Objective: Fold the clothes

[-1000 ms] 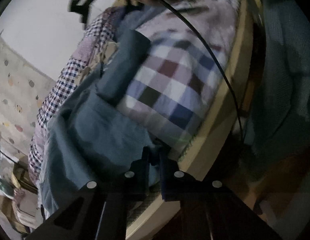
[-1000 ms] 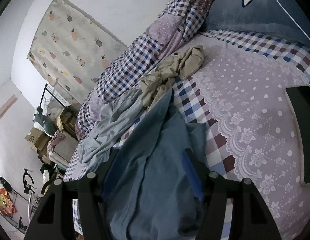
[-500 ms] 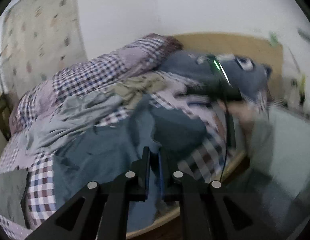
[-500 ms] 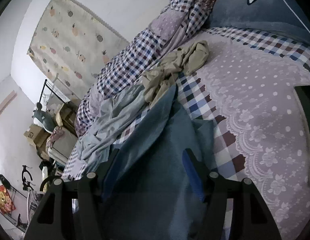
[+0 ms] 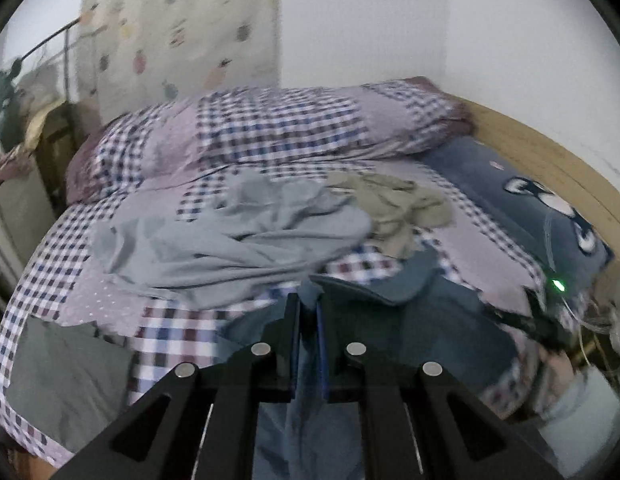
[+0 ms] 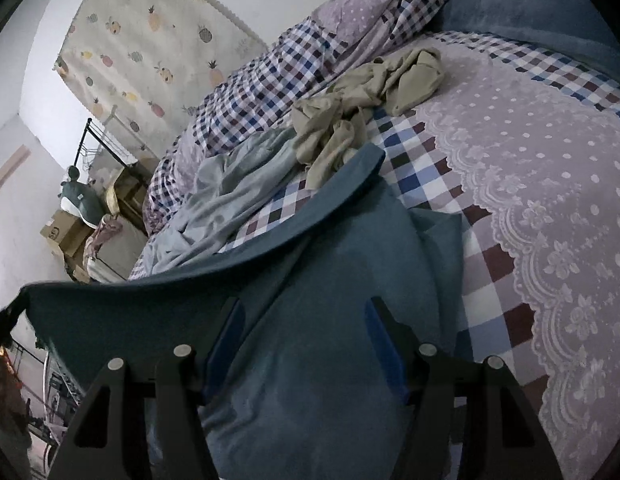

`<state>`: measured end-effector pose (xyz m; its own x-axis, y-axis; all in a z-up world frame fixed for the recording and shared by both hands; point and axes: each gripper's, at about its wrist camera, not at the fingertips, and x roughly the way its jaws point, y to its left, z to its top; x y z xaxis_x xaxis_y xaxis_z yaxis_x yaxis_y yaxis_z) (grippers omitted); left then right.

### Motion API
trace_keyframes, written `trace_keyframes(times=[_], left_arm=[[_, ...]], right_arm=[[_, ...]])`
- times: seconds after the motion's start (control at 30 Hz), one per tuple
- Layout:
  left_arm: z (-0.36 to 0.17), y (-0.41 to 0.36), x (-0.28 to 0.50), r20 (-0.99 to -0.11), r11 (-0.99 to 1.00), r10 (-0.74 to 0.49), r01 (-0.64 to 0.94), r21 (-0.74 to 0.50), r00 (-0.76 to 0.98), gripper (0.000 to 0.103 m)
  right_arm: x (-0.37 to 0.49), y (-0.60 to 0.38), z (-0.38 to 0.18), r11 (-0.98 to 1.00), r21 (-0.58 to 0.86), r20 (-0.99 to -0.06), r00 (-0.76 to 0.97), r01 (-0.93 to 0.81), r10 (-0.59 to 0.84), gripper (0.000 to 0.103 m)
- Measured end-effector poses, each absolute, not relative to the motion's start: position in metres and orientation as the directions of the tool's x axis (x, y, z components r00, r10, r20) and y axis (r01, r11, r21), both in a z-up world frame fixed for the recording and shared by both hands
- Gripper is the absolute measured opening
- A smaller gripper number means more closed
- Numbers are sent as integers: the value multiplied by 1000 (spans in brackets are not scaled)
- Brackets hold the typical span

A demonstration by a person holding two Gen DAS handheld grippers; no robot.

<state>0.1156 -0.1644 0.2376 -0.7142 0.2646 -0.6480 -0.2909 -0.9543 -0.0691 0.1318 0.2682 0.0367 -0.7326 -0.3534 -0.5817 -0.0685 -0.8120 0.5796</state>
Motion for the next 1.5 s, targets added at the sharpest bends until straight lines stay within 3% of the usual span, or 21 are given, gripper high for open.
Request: trace_keyframes(times=[0.33, 0.6, 0.93, 1.1, 1.5], left_arm=[[215, -205, -21, -702, -990, 69, -136, 40, -709, 6], [198, -211, -119, -713, -993, -19, -70, 96, -701, 1], [119, -208, -187, -763, -989, -105, -11, 146, -638, 1], [99, -218, -188, -769, -995, -74, -4, 99, -635, 1], [98, -226, -184, -763, -1000, 2, -24, 17, -647, 1]], right_arm=[[99, 274, 26, -802, 585, -611, -716, -120, -338, 67], [83, 271, 15, -832, 535, -669, -676, -149, -309, 67], [82, 281, 10, -804, 577, -655, -670, -144, -350, 66], [75, 303, 36, -769, 631, -574, -729, -103, -374, 66], [-53, 331, 17, -784, 601, -688, -598, -154, -410, 66]])
